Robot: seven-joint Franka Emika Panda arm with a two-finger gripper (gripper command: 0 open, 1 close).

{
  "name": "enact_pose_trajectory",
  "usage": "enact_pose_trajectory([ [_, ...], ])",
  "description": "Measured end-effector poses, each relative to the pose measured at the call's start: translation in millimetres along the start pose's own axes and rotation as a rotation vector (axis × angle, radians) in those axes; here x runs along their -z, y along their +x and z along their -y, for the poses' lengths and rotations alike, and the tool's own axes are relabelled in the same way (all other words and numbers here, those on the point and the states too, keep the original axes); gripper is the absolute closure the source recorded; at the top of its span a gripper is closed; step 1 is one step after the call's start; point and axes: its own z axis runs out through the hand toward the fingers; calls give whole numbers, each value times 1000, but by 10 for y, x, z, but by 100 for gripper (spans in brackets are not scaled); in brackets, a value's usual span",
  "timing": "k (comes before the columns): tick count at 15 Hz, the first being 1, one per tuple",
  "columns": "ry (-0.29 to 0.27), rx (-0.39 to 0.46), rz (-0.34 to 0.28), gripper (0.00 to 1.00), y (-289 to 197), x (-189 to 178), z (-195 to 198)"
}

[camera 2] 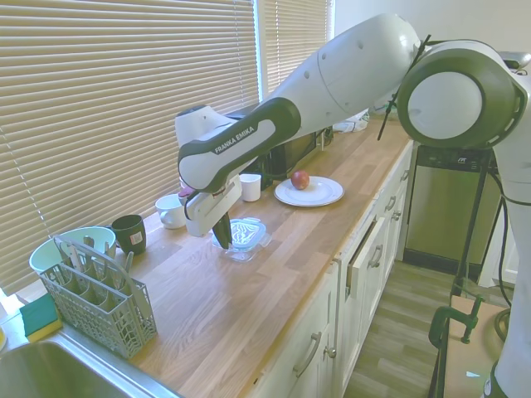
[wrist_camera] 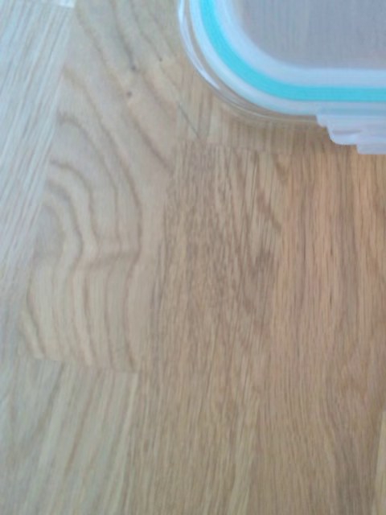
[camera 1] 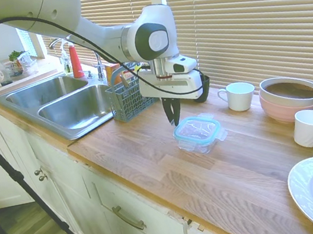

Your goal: Cover the lid of the food container

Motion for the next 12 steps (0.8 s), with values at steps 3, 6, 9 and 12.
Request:
enact_pose_trajectory([
  [3,2,-15,26,0,15,-4,-20],
  [6,13,-23,36,0,23,-1,-29],
  [9,23,-27,43,0,12,0,-13],
  [12,31,-31,44,0,8,14,-4],
])
